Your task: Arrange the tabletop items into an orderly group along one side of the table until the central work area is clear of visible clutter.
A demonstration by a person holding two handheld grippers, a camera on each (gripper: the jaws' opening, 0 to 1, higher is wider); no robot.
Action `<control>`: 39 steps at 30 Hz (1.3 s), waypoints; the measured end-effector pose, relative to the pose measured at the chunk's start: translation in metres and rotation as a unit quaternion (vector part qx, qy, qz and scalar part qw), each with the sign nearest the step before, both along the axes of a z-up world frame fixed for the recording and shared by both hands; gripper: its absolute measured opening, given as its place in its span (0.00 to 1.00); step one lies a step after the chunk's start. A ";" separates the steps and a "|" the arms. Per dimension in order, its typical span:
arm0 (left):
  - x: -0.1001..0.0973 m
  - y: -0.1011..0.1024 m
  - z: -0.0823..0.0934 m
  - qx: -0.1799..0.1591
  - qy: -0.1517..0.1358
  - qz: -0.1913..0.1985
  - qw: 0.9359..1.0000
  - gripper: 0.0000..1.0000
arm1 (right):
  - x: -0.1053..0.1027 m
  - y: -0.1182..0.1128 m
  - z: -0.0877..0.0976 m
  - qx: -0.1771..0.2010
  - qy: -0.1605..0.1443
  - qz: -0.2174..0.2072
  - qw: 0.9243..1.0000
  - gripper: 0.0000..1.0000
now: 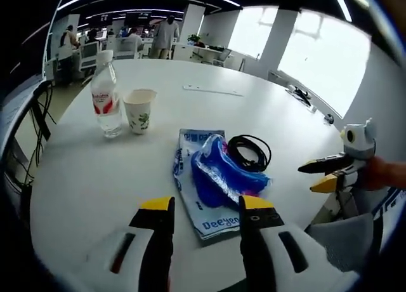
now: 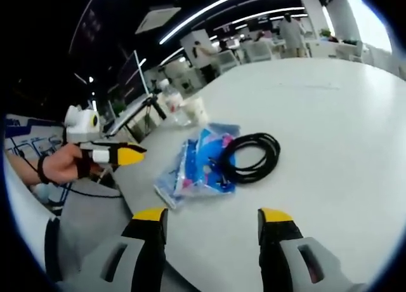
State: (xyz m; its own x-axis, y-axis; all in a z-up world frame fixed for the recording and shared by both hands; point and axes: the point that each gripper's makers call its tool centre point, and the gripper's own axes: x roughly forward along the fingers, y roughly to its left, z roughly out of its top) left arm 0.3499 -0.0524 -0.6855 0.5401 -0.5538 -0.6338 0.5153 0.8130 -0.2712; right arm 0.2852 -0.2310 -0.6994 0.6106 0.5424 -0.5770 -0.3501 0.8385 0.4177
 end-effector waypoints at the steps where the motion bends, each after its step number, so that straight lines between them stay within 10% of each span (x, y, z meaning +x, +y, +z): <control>1: -0.001 -0.002 -0.001 -0.001 0.002 -0.001 1.000 0.39 | 0.000 0.000 0.000 0.003 0.001 -0.003 1.000 0.57; 39: 0.021 -0.105 -0.004 -0.032 0.025 -0.050 0.998 0.30 | 0.053 -0.036 -0.016 0.066 0.043 -0.158 0.984 0.37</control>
State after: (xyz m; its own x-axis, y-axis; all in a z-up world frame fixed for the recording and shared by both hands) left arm 0.3711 -0.1576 -0.6892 0.4492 -0.6432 -0.6201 0.5772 0.7387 -0.3481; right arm 0.3385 -0.2665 -0.7155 0.7131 0.4076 -0.5704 -0.0399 0.8359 0.5474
